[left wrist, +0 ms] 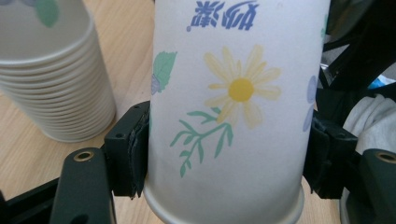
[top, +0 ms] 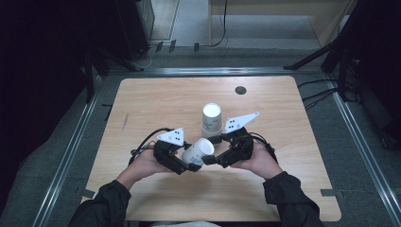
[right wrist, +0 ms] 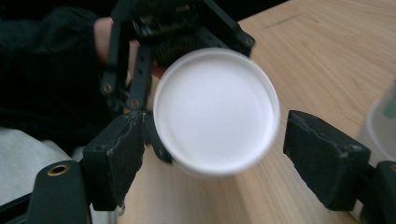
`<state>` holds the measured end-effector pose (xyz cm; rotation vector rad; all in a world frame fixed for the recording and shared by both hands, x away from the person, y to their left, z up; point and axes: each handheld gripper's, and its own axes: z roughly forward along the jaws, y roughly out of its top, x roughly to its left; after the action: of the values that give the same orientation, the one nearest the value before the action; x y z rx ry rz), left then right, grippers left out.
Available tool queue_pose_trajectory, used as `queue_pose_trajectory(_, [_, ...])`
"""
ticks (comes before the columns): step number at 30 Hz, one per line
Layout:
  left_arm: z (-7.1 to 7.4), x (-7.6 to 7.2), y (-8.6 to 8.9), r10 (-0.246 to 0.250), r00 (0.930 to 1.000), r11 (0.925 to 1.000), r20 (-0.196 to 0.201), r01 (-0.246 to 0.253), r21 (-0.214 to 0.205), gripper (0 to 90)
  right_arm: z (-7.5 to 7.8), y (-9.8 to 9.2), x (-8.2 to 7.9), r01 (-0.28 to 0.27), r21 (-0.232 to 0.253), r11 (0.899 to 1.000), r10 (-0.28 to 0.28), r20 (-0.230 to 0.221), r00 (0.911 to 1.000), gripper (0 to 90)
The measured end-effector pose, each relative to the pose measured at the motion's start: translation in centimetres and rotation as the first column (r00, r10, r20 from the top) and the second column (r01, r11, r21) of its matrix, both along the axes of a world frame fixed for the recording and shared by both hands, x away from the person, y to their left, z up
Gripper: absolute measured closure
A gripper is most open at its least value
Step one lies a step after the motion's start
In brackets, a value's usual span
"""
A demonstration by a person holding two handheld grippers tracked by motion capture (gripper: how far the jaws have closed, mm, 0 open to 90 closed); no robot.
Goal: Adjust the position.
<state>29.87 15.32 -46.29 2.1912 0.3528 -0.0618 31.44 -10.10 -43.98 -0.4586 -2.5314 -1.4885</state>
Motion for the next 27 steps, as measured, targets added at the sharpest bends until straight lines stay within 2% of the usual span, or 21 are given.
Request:
queue_pose_trajectory(1, [0.0, 0.0, 0.0, 0.000, 1.0000, 1.0000, 0.000, 0.000, 0.000, 28.3, 0.0, 0.0, 0.0, 0.000, 0.000, 1.000, 0.000, 0.000, 1.0000, 20.8])
queue_pose_trajectory(2, [0.3, 0.0, 0.3, 0.006, 0.9998, 0.9998, 0.018, -0.006, 0.020, 28.3, -0.1, -0.3, -0.2, 0.008, -0.021, 1.000, -0.007, 0.030, 0.9995, 21.5])
queue_pose_trajectory(3, [0.3, 0.0, 0.3, 0.006, 0.9998, 0.9998, 0.018, -0.006, 0.020, 28.3, -0.1, -0.3, -0.2, 0.008, -0.021, 1.000, -0.007, 0.030, 0.9995, 21.5])
queue_pose_trajectory(4, [0.5, 0.1, 0.6, 0.012, 0.9996, 0.9991, 0.024, -0.013, 0.041, 28.3, -0.4, -0.5, -0.4, 0.024, -0.044, 0.999, -0.022, 0.059, 0.9980, 22.4])
queue_pose_trajectory(5, [0.6, 0.2, 0.8, 0.017, 0.9992, 0.9983, 0.037, -0.019, 0.054, 28.2, -0.5, -0.6, -0.4, 0.031, -0.054, 0.998, -0.027, 0.069, 0.9972, 22.5])
queue_pose_trajectory(9, [0.7, 0.2, 1.4, 0.028, 0.9985, 0.9961, 0.047, -0.032, 0.082, 28.1, -1.0, -0.8, -0.7, 0.043, -0.079, 0.996, -0.037, 0.074, 0.9966, 24.1])
queue_pose_trajectory(10, [0.7, 0.2, 1.7, 0.028, 0.9982, 0.9935, 0.054, -0.034, 0.109, 28.1, -1.2, -0.7, -1.0, 0.050, -0.105, 0.993, -0.041, 0.082, 0.9958, 25.2])
queue_pose_trajectory(12, [0.7, 0.3, 2.0, 0.023, 0.9979, 0.9902, 0.060, -0.031, 0.136, 28.0, -1.5, -0.6, -1.2, 0.044, -0.134, 0.990, -0.033, 0.086, 0.9957, 26.2])
queue_pose_trajectory(16, [0.7, 0.2, 2.2, 0.020, 0.9982, 0.9883, 0.057, -0.028, 0.150, 27.9, -1.7, -0.3, -1.3, 0.038, -0.164, 0.986, -0.024, 0.083, 0.9962, 26.3])
queue_pose_trajectory(19, [0.5, 0.2, 1.9, 0.008, 0.9985, 0.9806, 0.054, -0.018, 0.195, 27.9, -1.9, -0.2, -1.2, 0.037, -0.160, 0.986, -0.023, 0.084, 0.9962, 26.3])
queue_pose_trajectory(23, [0.2, 0.2, 1.6, -0.011, 0.9991, 0.9751, 0.041, 0.001, 0.222, 28.0, -2.2, 0.0, -1.1, 0.038, -0.161, 0.986, -0.024, 0.088, 0.9959, 26.4])
queue_pose_trajectory(24, [0.0, 0.1, 1.4, -0.022, 0.9991, 0.9690, 0.037, 0.012, 0.247, 28.0, -2.3, 0.1, -1.0, 0.033, -0.163, 0.986, -0.019, 0.086, 0.9961, 26.5])
queue_pose_trajectory(25, [0.0, 0.1, 1.4, -0.022, 0.9991, 0.9690, 0.037, 0.012, 0.247, 28.0, -2.3, 0.1, -1.0, 0.033, -0.163, 0.986, -0.019, 0.086, 0.9961, 26.5])
queue_pose_trajectory(27, [-0.2, 0.1, 1.1, -0.033, 0.9990, 0.9597, 0.030, 0.023, 0.280, 28.0, -2.5, 0.2, -0.9, 0.024, -0.165, 0.986, -0.010, 0.085, 0.9963, 26.5])
